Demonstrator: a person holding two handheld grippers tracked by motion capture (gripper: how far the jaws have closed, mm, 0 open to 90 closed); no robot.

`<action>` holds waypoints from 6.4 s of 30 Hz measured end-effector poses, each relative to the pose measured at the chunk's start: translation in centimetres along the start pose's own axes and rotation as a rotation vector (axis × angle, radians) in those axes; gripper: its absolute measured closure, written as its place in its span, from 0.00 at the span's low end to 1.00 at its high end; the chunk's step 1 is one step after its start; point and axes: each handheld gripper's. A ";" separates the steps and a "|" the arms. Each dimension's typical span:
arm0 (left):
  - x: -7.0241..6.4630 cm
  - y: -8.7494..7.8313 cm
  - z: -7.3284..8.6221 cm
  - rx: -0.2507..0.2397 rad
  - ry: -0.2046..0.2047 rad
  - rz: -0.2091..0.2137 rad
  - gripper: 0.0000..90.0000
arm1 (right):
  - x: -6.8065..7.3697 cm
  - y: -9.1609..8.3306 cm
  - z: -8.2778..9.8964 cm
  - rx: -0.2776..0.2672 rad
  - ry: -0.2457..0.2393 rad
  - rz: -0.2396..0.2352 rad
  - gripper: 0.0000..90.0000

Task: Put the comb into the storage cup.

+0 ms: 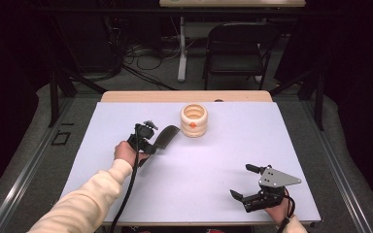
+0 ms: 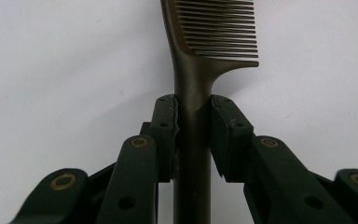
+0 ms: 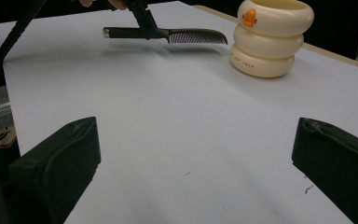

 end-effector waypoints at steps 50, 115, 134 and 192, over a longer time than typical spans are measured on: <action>-0.7 -3.0 2.0 -0.294 0.014 0.063 0.80 | 0.0 0.1 0.0 0.007 0.000 -0.001 0.01; -0.4 -2.4 3.7 -0.583 -0.042 0.167 0.80 | -0.3 0.2 0.1 0.010 0.011 0.000 0.00; -0.6 -2.8 2.5 -0.640 -0.016 0.177 0.80 | -0.4 0.2 0.2 0.016 0.014 0.003 0.01; -1.8 -2.3 -2.0 -0.692 0.033 0.186 0.80 | -0.4 0.2 0.2 0.021 0.016 0.012 0.01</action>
Point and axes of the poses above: each handheld gripper's, and its own axes: y roughly forward along the jaws, z roughly out of its underside, x roughly to its left, and after that the axes turned 15 degrees about -x, right-handed
